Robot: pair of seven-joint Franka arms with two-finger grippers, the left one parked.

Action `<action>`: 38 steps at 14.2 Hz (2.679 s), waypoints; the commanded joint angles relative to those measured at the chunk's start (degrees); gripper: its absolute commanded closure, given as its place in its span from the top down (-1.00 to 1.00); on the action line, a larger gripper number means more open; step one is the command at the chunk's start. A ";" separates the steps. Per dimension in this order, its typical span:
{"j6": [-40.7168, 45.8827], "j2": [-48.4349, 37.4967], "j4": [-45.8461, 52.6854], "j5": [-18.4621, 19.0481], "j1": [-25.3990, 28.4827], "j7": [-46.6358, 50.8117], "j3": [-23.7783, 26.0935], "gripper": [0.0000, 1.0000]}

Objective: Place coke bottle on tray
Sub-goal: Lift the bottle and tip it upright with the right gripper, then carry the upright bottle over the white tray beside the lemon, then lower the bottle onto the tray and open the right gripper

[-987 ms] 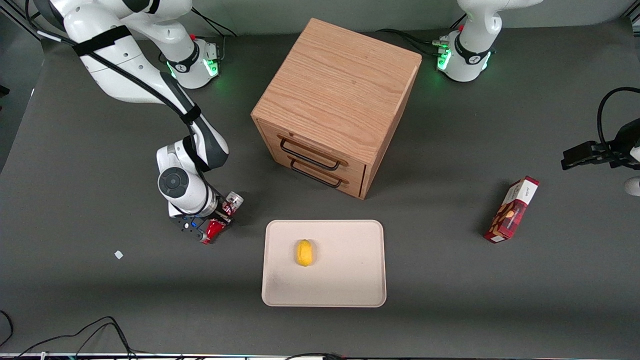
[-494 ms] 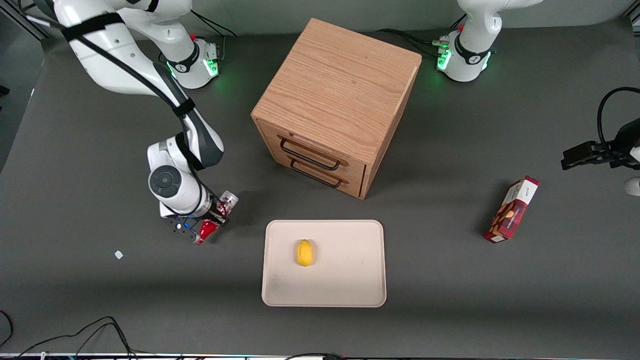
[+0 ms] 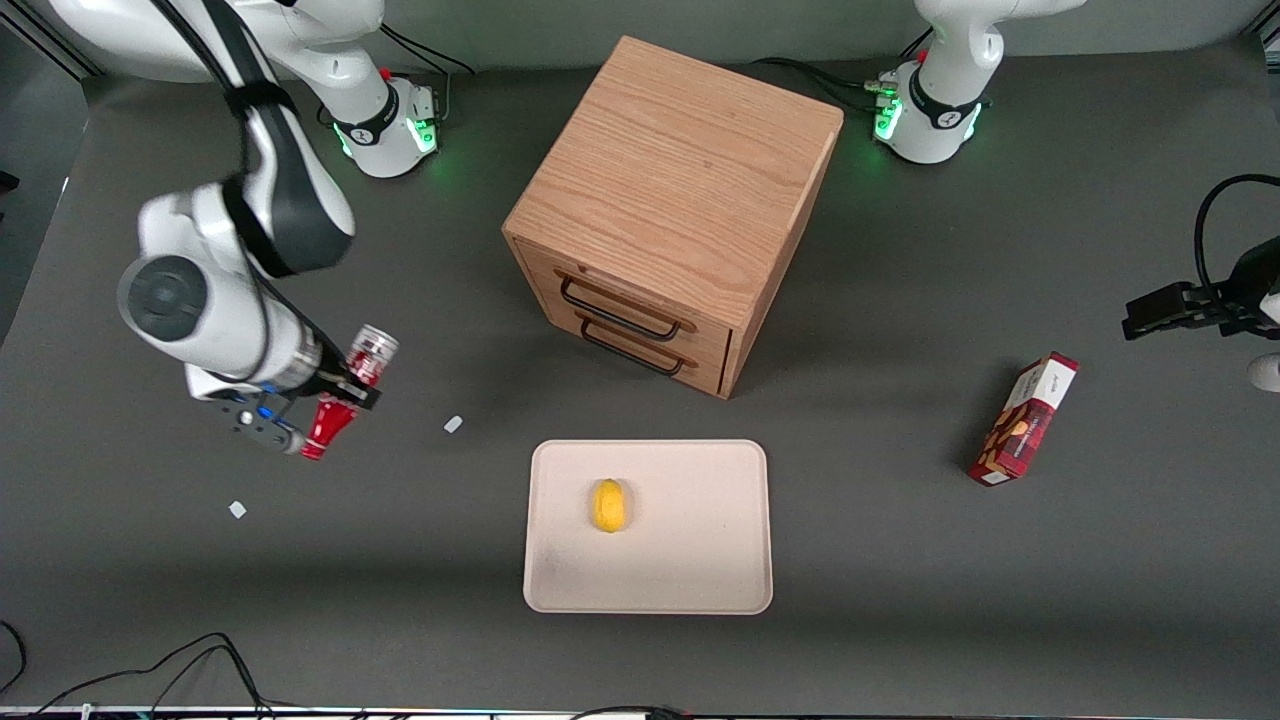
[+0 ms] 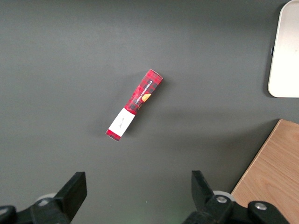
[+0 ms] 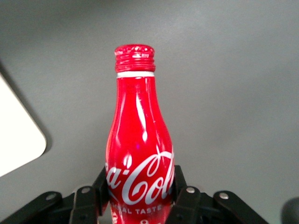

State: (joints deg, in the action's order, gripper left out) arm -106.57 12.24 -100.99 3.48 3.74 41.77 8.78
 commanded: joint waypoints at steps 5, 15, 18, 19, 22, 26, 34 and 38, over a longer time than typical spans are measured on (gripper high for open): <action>14.20 0.23 16.69 -3.83 -0.93 -4.24 0.80 -1.00; 8.51 30.36 41.20 -2.77 8.99 -3.45 -0.42 -1.00; 2.63 36.35 44.04 -2.77 14.00 -4.50 -5.77 -1.00; -1.84 38.19 44.04 -2.77 15.06 -5.72 -6.48 -1.00; -8.46 42.33 44.39 -2.77 16.12 -8.09 -6.40 -1.00; -12.42 46.63 45.88 -3.04 17.17 -15.23 -5.96 -1.00; -16.82 50.25 46.94 -3.12 18.67 -15.23 -6.14 -1.00; -18.15 51.13 46.94 -3.12 18.67 -15.14 -6.14 -1.00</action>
State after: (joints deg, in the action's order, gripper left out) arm -124.49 61.95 -56.71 0.69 22.06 27.91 3.13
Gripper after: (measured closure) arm 0.449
